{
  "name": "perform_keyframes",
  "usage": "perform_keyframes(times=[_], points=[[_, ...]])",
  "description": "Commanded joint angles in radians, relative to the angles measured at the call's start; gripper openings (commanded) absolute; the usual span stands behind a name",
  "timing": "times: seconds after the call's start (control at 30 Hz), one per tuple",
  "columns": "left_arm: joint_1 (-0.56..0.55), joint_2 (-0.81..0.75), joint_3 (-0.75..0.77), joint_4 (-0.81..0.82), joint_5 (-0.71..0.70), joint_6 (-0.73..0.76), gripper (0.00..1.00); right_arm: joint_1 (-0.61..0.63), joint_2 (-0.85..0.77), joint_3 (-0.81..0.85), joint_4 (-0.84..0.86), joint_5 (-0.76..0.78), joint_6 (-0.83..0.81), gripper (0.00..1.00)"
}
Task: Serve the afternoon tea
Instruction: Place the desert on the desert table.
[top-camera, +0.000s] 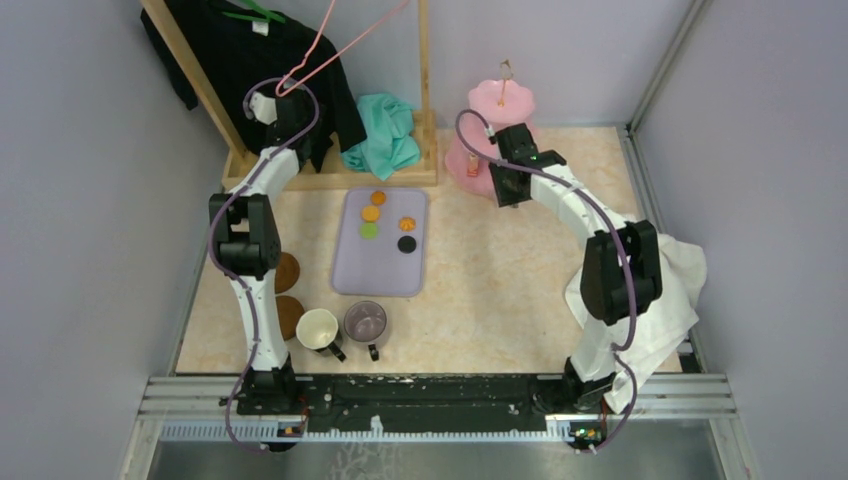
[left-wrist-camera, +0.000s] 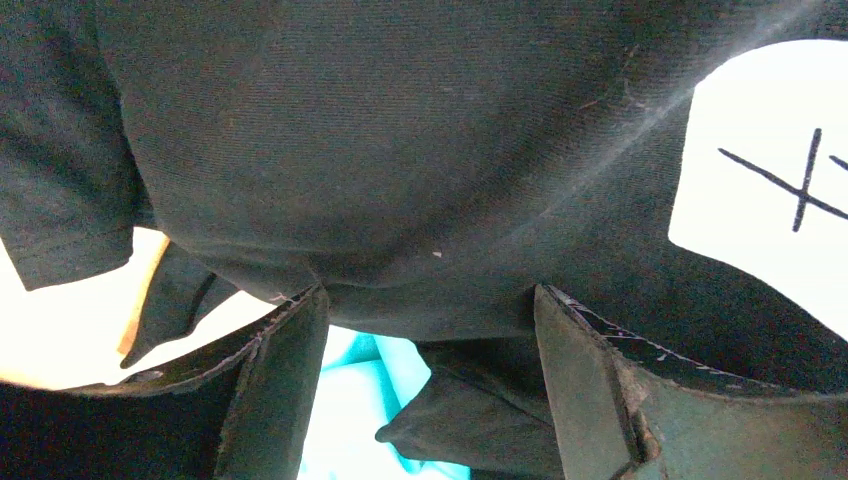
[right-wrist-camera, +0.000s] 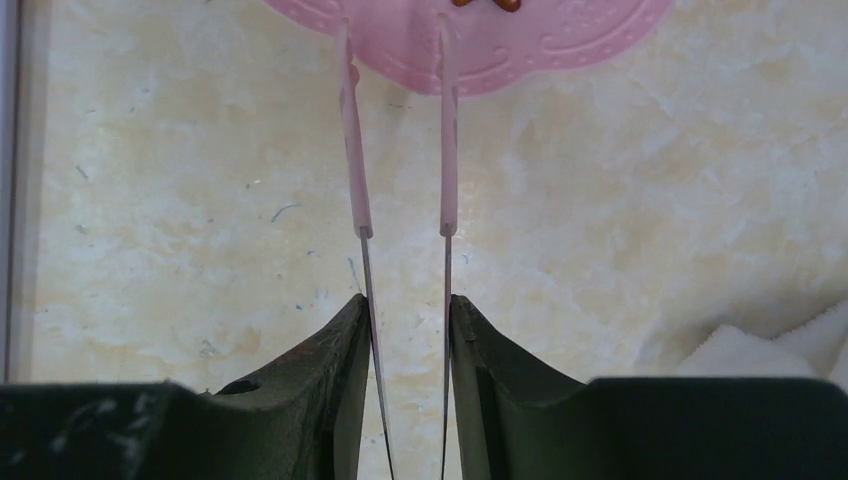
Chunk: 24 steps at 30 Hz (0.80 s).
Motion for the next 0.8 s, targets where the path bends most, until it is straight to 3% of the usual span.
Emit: perform_keyframes(times=[0.0, 0.37, 0.77], points=[[0.005, -0.024, -0.012, 0.021, -0.001, 0.0, 0.8, 0.049, -0.082, -0.021, 0.036, 0.009, -0.012, 0.32], [0.003, -0.031, -0.026, 0.028, 0.009, -0.011, 0.8, 0.183, -0.191, -0.057, 0.042, -0.002, -0.008, 0.31], [0.002, -0.049, -0.053, 0.035, 0.009, -0.012, 0.8, 0.352, -0.158, 0.025, 0.018, -0.092, -0.002, 0.31]])
